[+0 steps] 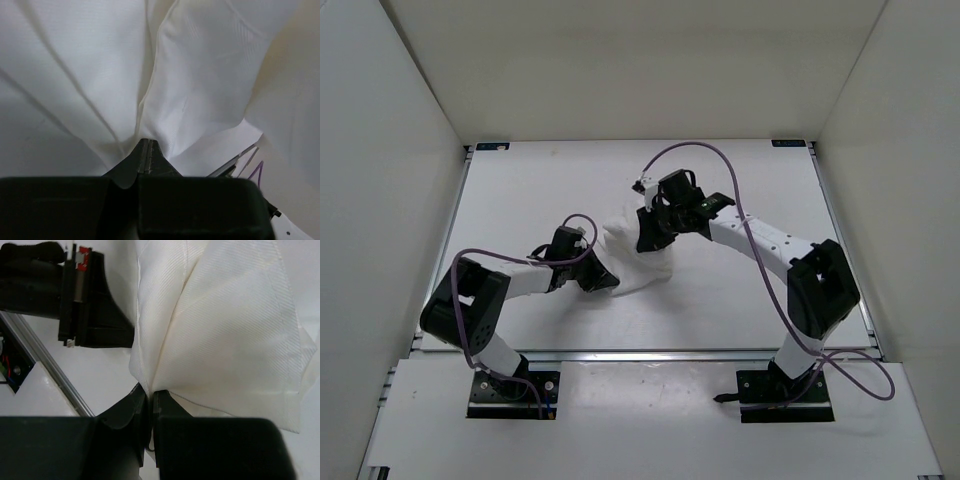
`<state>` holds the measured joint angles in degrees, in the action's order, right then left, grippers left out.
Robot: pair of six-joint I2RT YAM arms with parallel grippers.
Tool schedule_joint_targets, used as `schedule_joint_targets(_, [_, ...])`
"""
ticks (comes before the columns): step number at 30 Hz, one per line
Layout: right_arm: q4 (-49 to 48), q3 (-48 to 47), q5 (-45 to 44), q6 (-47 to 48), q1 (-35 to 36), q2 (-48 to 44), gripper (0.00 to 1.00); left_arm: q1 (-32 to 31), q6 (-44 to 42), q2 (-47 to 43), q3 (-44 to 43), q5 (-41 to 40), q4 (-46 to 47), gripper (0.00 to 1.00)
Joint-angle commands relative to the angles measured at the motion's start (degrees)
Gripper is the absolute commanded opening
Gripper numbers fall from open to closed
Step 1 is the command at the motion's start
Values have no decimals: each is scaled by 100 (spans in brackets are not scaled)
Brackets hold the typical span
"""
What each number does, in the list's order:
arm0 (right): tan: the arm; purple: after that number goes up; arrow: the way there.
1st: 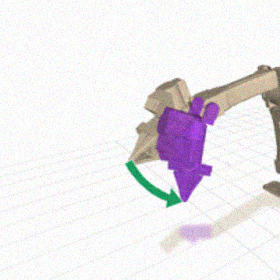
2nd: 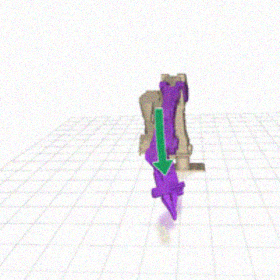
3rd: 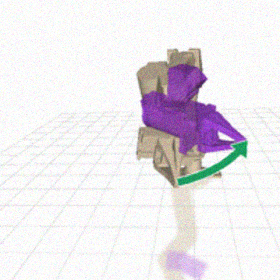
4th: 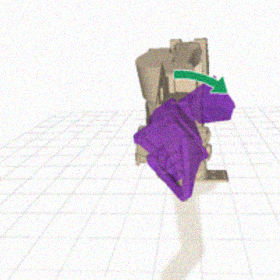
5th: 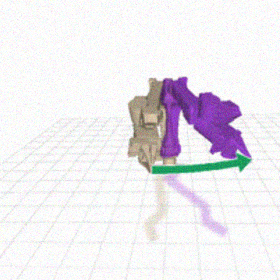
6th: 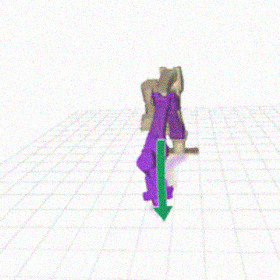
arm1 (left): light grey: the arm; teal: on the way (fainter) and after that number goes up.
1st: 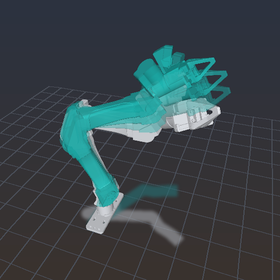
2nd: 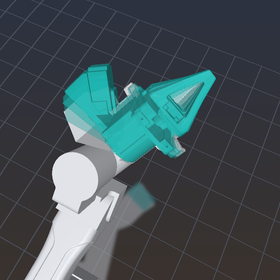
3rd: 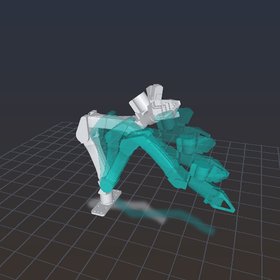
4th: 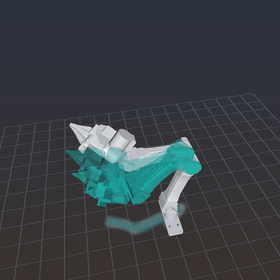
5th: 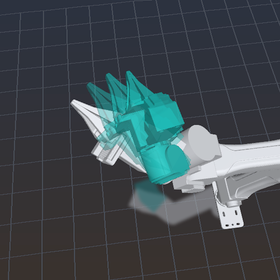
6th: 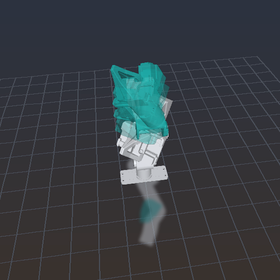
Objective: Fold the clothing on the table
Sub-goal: Fold the skirt
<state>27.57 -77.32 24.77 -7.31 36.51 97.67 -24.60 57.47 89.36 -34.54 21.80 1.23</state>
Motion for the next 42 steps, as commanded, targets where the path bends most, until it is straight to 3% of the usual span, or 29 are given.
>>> schedule_joint_targets(1, [-226, -29, 273, -7, 154, 94, 1, -44, 177, 186, -166, -106, 518, 0])
schedule_joint_targets(3, [-340, 181, 395, -94, 216, 139, 6, -115, 168, 318, -246, -123, 518, 0])
schedule_joint_targets(4, [-279, 199, 475, -156, 199, 191, 14, -133, 194, 388, -298, -80, 536, 0])
schedule_joint_targets(5, [-340, 121, 537, -226, 190, 261, 31, -115, 238, 432, -264, -54, 605, 0])
schedule_joint_targets(8, [-209, -195, 774, -253, 216, 341, 66, -98, 291, 433, -97, 26, 737, 0])
schedule_joint_targets(12, [-349, -635, 722, -533, 67, 34, 82, 78, 273, 258, 44, 87, 711, 0])
schedule_joint_targets(14, [-411, -907, 853, -753, -170, -151, 85, 209, 238, 117, 79, 122, 659, 0])
schedule_joint_targets(21, [-518, -461, 301, -1010, -1004, -916, 82, 421, 159, -270, 202, 262, 527, 0])
schedule_joint_targets(22, [-220, -346, -5, -931, -1023, -873, 80, 473, 142, -349, 220, 237, 518, 0])
schedule_joint_targets(26, [354, 189, -579, -676, -918, -679, 54, 508, 107, -787, 238, 220, 343, 0])
schedule_joint_targets(31, [-488, 867, -368, -885, -681, -644, 50, 991, -271, -1298, -26, 263, -123, 0])
schedule_joint_targets(35, [-614, 378, -202, -808, -531, -48, 49, 1045, -307, -1282, -175, 447, -316, 0])
schedule_joint_targets(39, [-358, -484, -174, -588, -207, 515, 44, 826, -219, -1062, -158, 535, -194, 0])
schedule_joint_targets(42, [-270, -565, -192, -464, 13, 683, 42, 712, -79, -772, -88, 728, 201, 0])
